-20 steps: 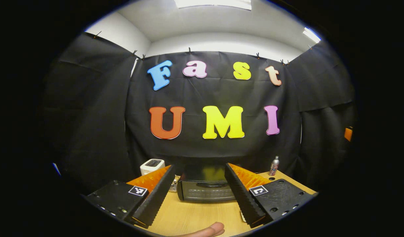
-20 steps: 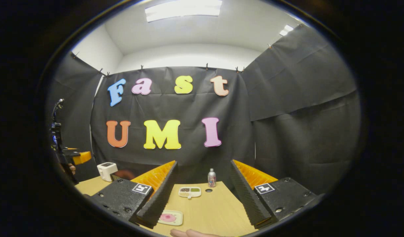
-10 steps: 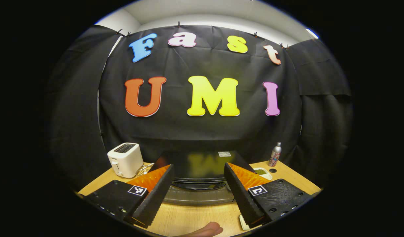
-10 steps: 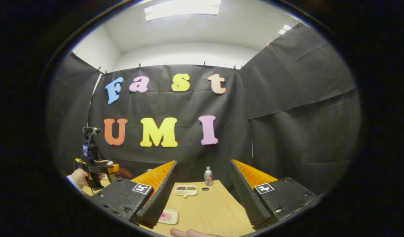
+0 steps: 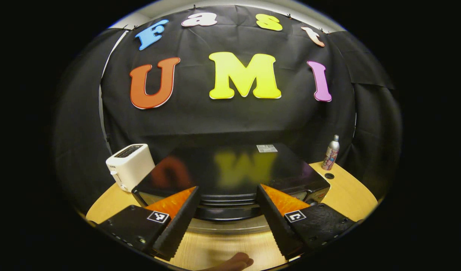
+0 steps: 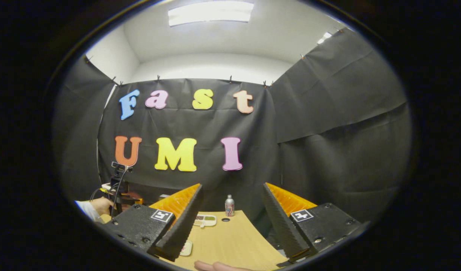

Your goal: Open the electric oven with the left hand, put the food in, and close the electric oven.

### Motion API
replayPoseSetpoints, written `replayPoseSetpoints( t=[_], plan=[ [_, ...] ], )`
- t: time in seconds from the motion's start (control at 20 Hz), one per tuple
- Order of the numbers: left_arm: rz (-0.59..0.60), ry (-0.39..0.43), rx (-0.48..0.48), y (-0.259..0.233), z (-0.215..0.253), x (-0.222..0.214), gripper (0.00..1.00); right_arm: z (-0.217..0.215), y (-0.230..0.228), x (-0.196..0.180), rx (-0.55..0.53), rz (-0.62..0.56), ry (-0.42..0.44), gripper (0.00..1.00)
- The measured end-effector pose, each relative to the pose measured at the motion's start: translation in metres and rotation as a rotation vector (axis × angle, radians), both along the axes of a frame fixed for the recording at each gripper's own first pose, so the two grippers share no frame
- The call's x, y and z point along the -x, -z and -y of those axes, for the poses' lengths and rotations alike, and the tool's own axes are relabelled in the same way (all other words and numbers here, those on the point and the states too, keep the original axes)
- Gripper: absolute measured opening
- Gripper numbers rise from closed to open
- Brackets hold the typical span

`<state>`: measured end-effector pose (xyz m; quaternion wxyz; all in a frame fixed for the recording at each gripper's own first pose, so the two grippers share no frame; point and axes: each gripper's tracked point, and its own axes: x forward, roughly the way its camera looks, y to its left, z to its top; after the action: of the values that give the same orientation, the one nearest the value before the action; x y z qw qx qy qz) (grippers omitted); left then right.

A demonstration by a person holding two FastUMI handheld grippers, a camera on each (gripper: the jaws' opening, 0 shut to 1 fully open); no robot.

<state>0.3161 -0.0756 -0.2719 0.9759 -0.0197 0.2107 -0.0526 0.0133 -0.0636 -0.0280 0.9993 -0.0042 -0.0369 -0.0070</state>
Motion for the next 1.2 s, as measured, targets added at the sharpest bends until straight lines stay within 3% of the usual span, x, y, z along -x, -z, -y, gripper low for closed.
replayPoseSetpoints(
  t=[0.45,0.75,1.2],
  plan=[
    [-0.063,0.026,-0.009,0.002,-0.004,-0.001,0.96,-0.002,-0.008,0.013,-0.001,0.014,-0.026,0.96],
    [-0.118,0.03,-0.014,0.005,-0.003,0.022,1.0,-0.009,-0.02,0.032,0.013,0.04,-0.034,0.96],
    [-0.229,0.021,-0.038,0.025,-0.005,0.081,0.96,-0.017,-0.034,0.056,0.042,0.053,-0.037,0.96]
  ],
)
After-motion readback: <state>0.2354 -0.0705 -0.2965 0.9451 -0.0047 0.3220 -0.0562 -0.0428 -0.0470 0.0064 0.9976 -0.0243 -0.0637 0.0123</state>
